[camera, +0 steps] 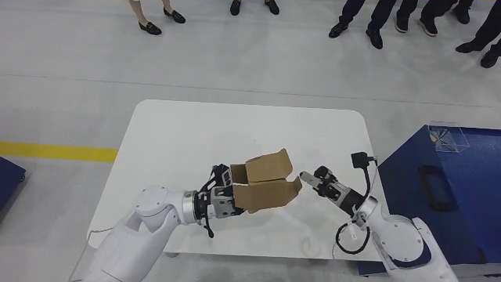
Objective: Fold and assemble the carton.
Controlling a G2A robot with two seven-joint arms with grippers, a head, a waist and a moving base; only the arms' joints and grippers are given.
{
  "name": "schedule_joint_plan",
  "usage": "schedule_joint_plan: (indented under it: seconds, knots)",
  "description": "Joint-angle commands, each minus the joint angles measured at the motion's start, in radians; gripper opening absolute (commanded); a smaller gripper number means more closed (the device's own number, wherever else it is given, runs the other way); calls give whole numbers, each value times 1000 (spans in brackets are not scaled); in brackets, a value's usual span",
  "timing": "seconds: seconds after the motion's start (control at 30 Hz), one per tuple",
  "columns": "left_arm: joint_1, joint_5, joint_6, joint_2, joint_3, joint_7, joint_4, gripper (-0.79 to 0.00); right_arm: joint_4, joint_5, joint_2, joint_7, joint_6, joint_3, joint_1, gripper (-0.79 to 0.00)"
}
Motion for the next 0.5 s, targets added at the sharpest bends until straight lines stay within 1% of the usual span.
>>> schedule_joint_plan:
  seconds: [0.0, 0.07, 0.2, 0.33, 0.47]
  knots:
    - [-3, 1, 1, -1, 1, 3, 3, -785, 18, -7, 1, 42, 13, -17, 12, 0]
    - [-7, 3, 1, -2, 2, 8, 5, -785, 29, -9, 1, 73, 14, -37, 20, 0]
    - [-16, 5, 6, -5, 11, 17, 10, -785, 35, 59, -1, 110, -8, -53, 32, 0]
    - [-25, 8, 10, -8, 22, 23, 16, -785, 30, 117, 2, 128, -32, -33, 34, 0]
    - [-31, 7, 11, -11, 29, 27, 20, -785, 16, 133, 4, 124, -40, -12, 30, 0]
